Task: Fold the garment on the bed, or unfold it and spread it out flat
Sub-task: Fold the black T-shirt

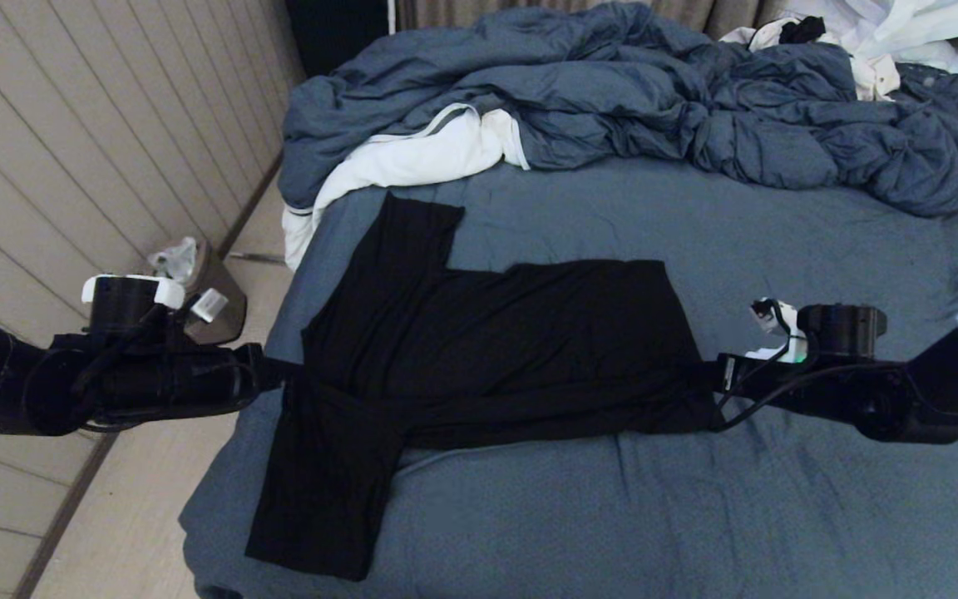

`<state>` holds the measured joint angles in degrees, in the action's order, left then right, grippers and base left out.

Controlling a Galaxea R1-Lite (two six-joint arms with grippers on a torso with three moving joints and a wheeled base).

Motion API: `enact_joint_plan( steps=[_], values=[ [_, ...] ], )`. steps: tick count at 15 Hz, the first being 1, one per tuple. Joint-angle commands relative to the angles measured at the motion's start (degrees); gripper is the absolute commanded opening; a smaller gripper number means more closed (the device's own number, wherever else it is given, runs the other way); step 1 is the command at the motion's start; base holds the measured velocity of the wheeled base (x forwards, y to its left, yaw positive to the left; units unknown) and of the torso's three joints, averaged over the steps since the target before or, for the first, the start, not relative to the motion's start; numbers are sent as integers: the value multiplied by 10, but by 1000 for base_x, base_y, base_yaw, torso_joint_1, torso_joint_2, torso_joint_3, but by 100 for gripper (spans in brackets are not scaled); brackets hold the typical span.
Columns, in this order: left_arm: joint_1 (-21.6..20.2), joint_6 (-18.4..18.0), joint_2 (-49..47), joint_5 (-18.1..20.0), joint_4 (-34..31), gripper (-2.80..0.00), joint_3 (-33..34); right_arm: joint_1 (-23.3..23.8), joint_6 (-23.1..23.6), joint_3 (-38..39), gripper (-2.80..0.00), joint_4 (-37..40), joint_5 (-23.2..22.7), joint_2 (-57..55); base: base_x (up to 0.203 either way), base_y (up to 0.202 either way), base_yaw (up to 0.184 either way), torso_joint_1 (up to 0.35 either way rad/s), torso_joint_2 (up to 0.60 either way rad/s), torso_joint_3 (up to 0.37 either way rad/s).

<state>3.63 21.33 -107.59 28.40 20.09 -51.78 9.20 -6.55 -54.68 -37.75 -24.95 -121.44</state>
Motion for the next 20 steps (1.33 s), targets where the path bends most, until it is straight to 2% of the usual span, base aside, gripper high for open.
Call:
enact_joint_plan(
  steps=[1,5,6,8,9,12,15,18,20],
  values=[
    [-1,7,19,1,1,0,-11,0,-5,-6,0,-2,-1,9,0,0,0,0,0,0],
    [-10,31,63,-4,-8,0,-28,1,-20,-9,0,27,-2,57,0,0,0,0,0,0],
    [-8,32,80,-4,-17,0,-22,-1,-29,-9,-280,52,-2,80,0,0,0,0,0,0],
    [25,32,97,-4,-52,0,-10,-17,-35,-7,-280,113,-2,111,0,0,0,0,0,0],
    [47,33,103,-4,-63,-280,-4,-32,-33,-3,-280,134,-1,127,0,0,0,0,0,0],
    [117,33,108,-24,-77,-280,7,-97,-2,-6,-280,224,-4,152,0,0,0,0,0,0],
    [189,32,69,-60,-76,-280,5,-158,12,-50,-280,319,-2,134,0,0,0,0,0,0],
    [250,31,11,-107,-67,-280,0,-187,22,-75,-280,330,-1,81,0,0,0,0,0,0],
    [268,34,-2,-114,-55,-280,-3,-209,21,-95,-280,330,1,41,0,0,0,0,0,0]
  ],
)
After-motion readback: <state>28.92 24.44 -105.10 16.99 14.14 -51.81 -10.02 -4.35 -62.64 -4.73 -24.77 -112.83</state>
